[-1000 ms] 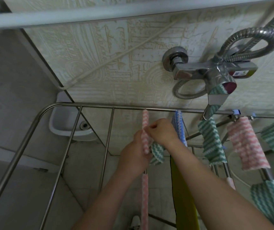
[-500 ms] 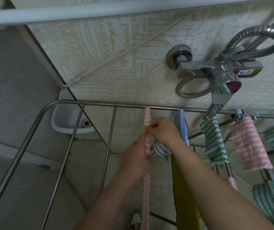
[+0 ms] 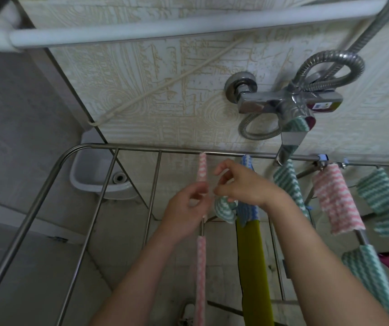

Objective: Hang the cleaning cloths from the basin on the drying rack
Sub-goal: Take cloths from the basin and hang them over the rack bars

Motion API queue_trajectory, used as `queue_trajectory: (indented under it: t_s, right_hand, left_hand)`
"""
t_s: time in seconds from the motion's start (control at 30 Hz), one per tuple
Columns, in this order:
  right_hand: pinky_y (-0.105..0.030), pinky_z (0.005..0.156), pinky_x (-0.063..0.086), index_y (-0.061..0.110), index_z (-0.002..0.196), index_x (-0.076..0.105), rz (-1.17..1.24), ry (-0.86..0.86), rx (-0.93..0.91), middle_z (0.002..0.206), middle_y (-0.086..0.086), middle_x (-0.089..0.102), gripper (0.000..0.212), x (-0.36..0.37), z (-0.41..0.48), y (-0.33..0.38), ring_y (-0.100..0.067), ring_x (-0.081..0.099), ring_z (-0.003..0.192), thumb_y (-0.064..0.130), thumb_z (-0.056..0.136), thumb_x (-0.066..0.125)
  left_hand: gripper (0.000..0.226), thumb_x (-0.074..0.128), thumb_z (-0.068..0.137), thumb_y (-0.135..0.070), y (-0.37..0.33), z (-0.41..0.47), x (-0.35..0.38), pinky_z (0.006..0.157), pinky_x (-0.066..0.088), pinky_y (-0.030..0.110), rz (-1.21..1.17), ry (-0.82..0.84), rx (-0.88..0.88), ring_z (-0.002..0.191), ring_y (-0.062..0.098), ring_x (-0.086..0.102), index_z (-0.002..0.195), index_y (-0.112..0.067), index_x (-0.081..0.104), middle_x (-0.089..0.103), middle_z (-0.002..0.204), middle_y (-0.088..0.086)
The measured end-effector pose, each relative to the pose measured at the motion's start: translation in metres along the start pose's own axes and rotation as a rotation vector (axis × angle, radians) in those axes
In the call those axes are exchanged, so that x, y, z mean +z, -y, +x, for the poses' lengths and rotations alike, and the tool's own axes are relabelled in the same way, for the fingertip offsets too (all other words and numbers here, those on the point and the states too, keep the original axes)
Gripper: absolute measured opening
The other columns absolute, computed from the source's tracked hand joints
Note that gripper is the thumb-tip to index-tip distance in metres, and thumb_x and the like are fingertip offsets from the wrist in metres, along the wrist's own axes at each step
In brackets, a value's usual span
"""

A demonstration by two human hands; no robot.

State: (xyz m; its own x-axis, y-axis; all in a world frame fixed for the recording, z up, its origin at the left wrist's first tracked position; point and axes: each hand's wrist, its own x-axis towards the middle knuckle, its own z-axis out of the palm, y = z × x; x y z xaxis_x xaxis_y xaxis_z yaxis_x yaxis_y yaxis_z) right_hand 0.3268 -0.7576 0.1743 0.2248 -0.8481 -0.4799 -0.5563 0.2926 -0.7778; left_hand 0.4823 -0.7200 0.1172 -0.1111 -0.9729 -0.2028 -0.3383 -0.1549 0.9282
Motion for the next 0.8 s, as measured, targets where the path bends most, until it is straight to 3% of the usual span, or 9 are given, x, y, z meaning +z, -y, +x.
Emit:
queue_trajectory:
  t_s: [0.07,0.13,0.27,0.37,0.5,0.57,0.63,0.7,0.8]
  right_hand:
    - [-0.027,0.069,0.052,0.013,0.112,0.05,0.094,0.081,-0.056,0.09,0.0,0.056,0.037,-0.008,-0.018,0.008,-0.01,0.056,0.068,-0.002,0.082,0.065]
    - [-0.032,0.072,0.049,0.014,0.111,0.05,0.122,0.14,-0.108,0.098,-0.005,0.055,0.042,-0.015,-0.029,0.012,-0.014,0.056,0.072,-0.009,0.079,0.064]
    - [-0.024,0.069,0.047,0.022,0.116,0.051,-0.029,0.159,-0.199,0.1,-0.001,0.053,0.052,-0.018,-0.044,0.018,-0.01,0.055,0.075,-0.002,0.076,0.073]
    - [-0.02,0.067,0.048,0.031,0.125,0.055,-0.271,0.068,-0.251,0.094,0.011,0.053,0.055,-0.011,-0.047,0.021,-0.005,0.055,0.072,0.011,0.078,0.075]
    - [-0.021,0.064,0.047,0.035,0.09,0.071,-0.459,0.035,-0.298,0.08,0.014,0.064,0.024,-0.004,-0.046,0.02,0.0,0.058,0.072,0.012,0.082,0.069]
    - [-0.023,0.058,0.043,0.035,0.066,0.063,-0.517,0.002,-0.254,0.064,0.013,0.06,0.033,-0.003,-0.045,0.014,0.0,0.055,0.063,0.006,0.083,0.063]
    - [-0.032,0.062,0.049,0.026,0.069,0.068,-0.507,-0.107,-0.231,0.068,0.004,0.065,0.026,-0.001,-0.043,0.007,-0.01,0.06,0.068,0.005,0.082,0.059]
    - [-0.041,0.069,0.053,0.012,0.083,0.073,-0.316,-0.206,-0.229,0.074,-0.004,0.067,0.017,0.006,-0.044,0.003,-0.017,0.062,0.072,0.005,0.085,0.057]
    - [-0.029,0.063,0.059,0.013,0.084,0.075,0.418,-0.079,-0.196,0.08,0.002,0.073,0.028,0.023,-0.046,0.01,-0.009,0.067,0.074,-0.001,0.091,0.052]
  left_hand:
    - [0.032,0.063,0.089,-0.025,-0.012,-0.005,-0.006,0.091,0.046,0.02,-0.178,0.169,-0.039,0.106,0.003,0.061,0.121,-0.021,0.062,0.067,0.115,-0.006]
    - [0.031,0.065,0.087,-0.02,-0.019,-0.011,-0.013,0.09,0.049,0.022,-0.24,0.282,-0.059,0.1,0.008,0.064,0.117,-0.013,0.065,0.07,0.111,0.0]
    - [0.008,0.073,0.078,-0.013,-0.031,-0.023,-0.028,0.067,0.049,0.025,-0.216,0.239,0.02,0.071,0.009,0.063,0.079,-0.021,0.074,0.071,0.074,-0.007]
    - [0.006,0.074,0.072,-0.015,-0.041,-0.03,-0.045,0.062,0.049,0.019,-0.259,0.224,0.06,0.067,0.008,0.064,0.077,-0.014,0.072,0.071,0.07,-0.005]
    - [0.02,0.071,0.077,-0.007,-0.047,-0.035,-0.072,0.069,0.05,0.015,-0.185,0.164,0.122,0.074,0.004,0.065,0.075,-0.026,0.075,0.072,0.075,-0.008]
    - [0.042,0.065,0.081,0.003,-0.043,-0.036,-0.089,0.07,0.05,0.012,-0.126,0.096,0.122,0.075,-0.001,0.065,0.072,-0.037,0.075,0.072,0.076,-0.013]
    - [0.051,0.061,0.083,0.007,-0.04,-0.038,-0.106,0.072,0.051,0.014,-0.095,0.063,0.123,0.076,-0.002,0.064,0.072,-0.041,0.074,0.072,0.077,-0.016]
    - [0.054,0.056,0.084,0.012,-0.035,-0.039,-0.121,0.07,0.05,0.019,-0.106,0.004,0.111,0.075,0.0,0.064,0.073,-0.038,0.074,0.071,0.076,-0.016]
    - [0.04,0.054,0.085,0.008,-0.023,-0.038,-0.138,0.071,0.05,0.029,-0.214,-0.164,0.09,0.079,0.013,0.062,0.079,-0.027,0.074,0.071,0.079,-0.009]
